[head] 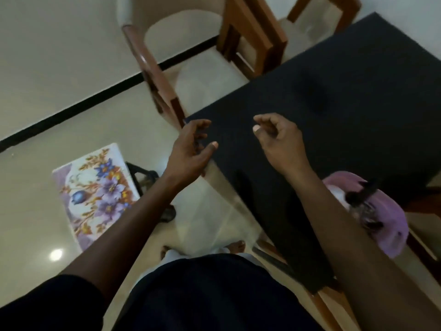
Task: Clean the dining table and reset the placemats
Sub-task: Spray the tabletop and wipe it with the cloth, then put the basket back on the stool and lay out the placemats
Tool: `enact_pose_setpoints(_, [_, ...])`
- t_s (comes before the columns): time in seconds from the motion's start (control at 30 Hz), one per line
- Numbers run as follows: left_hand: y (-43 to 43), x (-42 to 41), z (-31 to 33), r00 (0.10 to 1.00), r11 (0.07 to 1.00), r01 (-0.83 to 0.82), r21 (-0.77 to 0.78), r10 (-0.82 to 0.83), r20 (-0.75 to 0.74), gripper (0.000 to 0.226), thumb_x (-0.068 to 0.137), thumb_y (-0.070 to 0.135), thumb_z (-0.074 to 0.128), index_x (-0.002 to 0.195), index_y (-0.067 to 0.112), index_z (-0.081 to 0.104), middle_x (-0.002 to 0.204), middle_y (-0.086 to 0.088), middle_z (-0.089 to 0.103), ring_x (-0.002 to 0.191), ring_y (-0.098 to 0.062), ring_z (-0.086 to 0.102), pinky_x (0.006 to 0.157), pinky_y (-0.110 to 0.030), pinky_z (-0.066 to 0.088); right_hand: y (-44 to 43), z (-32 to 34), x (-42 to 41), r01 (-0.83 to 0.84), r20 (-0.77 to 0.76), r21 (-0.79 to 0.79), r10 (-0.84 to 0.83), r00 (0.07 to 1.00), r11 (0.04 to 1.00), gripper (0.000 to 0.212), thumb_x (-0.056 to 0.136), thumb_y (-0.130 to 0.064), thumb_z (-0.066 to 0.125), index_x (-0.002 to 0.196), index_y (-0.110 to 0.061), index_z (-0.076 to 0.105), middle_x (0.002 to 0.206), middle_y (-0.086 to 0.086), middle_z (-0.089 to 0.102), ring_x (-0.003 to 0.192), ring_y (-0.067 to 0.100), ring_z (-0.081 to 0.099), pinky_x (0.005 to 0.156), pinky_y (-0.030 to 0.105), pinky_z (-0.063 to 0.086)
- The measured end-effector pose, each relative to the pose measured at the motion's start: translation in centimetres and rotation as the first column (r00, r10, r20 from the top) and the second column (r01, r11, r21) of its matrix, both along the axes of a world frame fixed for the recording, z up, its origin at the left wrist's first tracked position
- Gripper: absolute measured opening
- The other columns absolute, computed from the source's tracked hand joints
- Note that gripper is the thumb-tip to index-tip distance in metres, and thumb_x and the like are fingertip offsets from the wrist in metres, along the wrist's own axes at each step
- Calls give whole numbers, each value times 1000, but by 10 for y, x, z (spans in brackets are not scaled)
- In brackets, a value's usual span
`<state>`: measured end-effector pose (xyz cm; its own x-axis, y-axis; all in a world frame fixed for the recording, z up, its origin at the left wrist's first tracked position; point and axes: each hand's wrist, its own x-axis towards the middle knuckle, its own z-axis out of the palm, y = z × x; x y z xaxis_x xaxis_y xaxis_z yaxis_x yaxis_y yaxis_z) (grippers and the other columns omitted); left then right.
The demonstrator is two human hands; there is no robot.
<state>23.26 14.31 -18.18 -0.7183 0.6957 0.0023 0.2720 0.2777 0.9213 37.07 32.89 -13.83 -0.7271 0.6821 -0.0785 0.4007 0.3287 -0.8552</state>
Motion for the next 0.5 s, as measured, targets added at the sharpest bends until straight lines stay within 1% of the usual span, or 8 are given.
enact_pose_setpoints(0.07, [-41,-16,-3,998,998,-55,8,55,1,42,100,29,69,139,31,53,143,8,56,126,-6,60,92,-25,58,-33,-7,-31,-101,53,-21,102,993,995,30,101,-25,66,131,-23,68,123,-12,69,113,-3,64,98,19,53])
enact_pose_setpoints(0.13, [-88,-34,-6,990,990,-143,2,143,21,43,100,26,70,140,27,54,143,7,55,125,-6,60,89,-18,56,-74,-13,-64,-199,98,-70,205,974,978,31,101,-26,65,132,-24,66,123,-11,68,113,0,64,99,24,54])
enact_pose_setpoints(0.2, [-137,-48,-11,969,970,-245,-8,245,39,45,98,27,70,141,24,55,145,5,55,125,-8,60,88,-16,54,-116,-20,-93,-273,118,-116,286,951,955,31,101,-28,65,132,-26,66,121,-10,69,108,3,67,97,30,58])
enact_pose_setpoints(0.27, [-181,-61,-18,945,947,-321,-32,322,62,45,96,28,69,140,25,56,144,6,56,125,-9,60,89,-21,56,-153,-30,-119,-317,124,-136,334,934,938,32,102,-28,64,133,-25,65,125,-7,69,107,7,70,94,33,61])
enact_pose_setpoints(0.33, [-230,-77,-29,902,906,-419,-57,422,87,45,94,27,70,137,26,58,142,5,58,122,-12,62,90,-26,57,-195,-44,-148,-365,117,-142,381,917,920,32,101,-27,64,133,-22,66,128,-3,69,113,12,69,97,42,60])
enact_pose_setpoints(0.37, [-248,-82,-33,883,888,-455,-67,460,91,45,93,25,71,136,24,59,140,4,60,120,-13,63,91,-26,56,-210,-50,-157,-376,107,-144,392,914,915,32,101,-27,64,132,-21,66,126,-1,70,112,15,69,97,46,60])
enact_pose_setpoints(0.43, [-277,-90,-41,858,862,-495,-108,505,96,44,94,19,72,136,19,60,139,2,62,118,-15,65,93,-22,55,-230,-66,-174,-383,108,-130,397,911,915,32,100,-28,66,131,-19,67,124,-2,71,106,14,68,96,46,59])
enact_pose_setpoints(0.5, [-310,-101,-53,819,824,-545,-155,563,114,44,93,21,72,135,18,60,137,3,63,115,-15,66,92,-19,52,-255,-86,-196,-414,142,-113,427,893,903,32,99,-28,67,129,-18,69,126,-7,70,109,8,67,100,39,57])
